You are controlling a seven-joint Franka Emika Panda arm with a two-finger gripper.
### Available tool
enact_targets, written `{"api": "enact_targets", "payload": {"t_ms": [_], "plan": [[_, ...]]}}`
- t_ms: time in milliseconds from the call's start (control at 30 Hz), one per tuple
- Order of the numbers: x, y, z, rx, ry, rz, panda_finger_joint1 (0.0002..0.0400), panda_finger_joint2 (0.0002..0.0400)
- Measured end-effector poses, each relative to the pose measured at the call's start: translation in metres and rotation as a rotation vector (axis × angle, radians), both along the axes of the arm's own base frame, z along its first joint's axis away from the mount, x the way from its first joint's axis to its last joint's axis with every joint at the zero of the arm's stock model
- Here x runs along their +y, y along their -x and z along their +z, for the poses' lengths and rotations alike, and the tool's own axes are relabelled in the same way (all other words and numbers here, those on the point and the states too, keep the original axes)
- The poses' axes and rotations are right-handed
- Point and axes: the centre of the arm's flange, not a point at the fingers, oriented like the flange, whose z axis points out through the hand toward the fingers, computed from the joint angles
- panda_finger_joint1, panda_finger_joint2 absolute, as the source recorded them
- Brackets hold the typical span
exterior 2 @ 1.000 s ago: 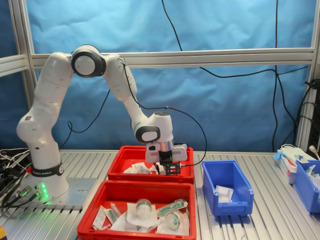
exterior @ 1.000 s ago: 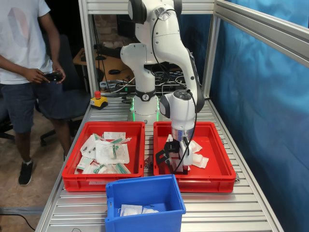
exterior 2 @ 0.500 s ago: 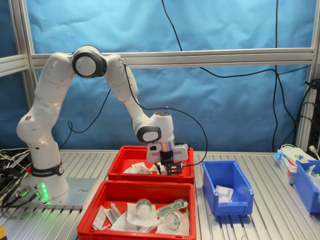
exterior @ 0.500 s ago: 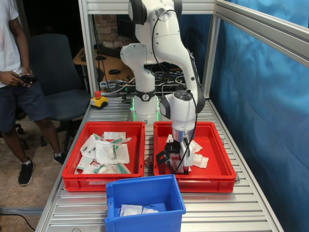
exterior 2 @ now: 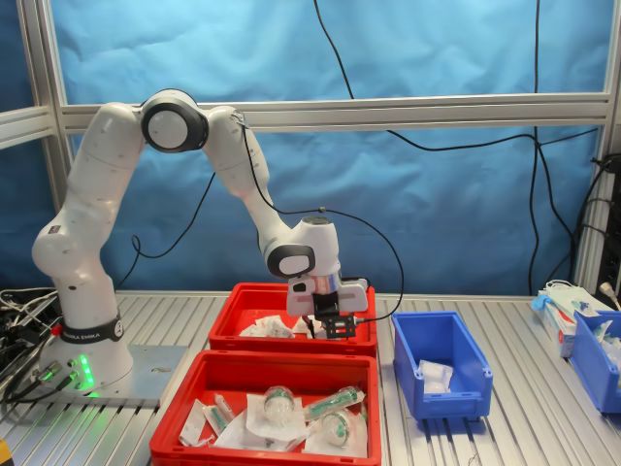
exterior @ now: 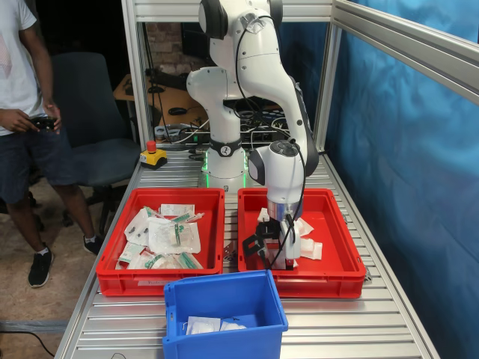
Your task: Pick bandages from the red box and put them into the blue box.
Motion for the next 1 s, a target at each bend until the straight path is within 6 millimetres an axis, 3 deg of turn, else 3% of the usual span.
{"api": "enact_targets", "payload": {"t_ms": [200,233,400,433,533,567,667,700,867,900,1000], "plan": [[0.0001,-0.0014,-0.0004,-0.001,0.0,-0.001,0.04,0.04],[0.0001,-0.0014,-0.0006,-0.001,0.0,-0.001,0.0367,0.0367],[0.0001,-0.0016,-0.0009,-0.001,0.0,-0.001,0.0367,0.0367],[0.0001,-0.0017,-0.0009,-0.001,0.0,-0.001,0.0317,0.0317],[0.0001,-0.0018,-0.0013,0.0,0.0,-0.001,0.0317,0.0317],[0.0,-0.0018,-0.0013,0.0,0.0,-0.001,0.0267,0.0267],[0.0002,-0.0019,-0.0015,0.0,0.0,-0.001,0.0267,0.0267],[0.0002,-0.002,-0.0014,-0.001,0.0,-0.001,0.0217,0.0217],[0.0005,-0.0028,-0.0007,-0.003,-0.001,0.0,0.0217,0.0217],[0.0007,-0.0034,-0.0002,-0.005,-0.001,0.0,0.0167,0.0167],[0.0011,-0.0046,0.0008,-0.009,-0.002,0.0,0.0167,0.0167]]}}
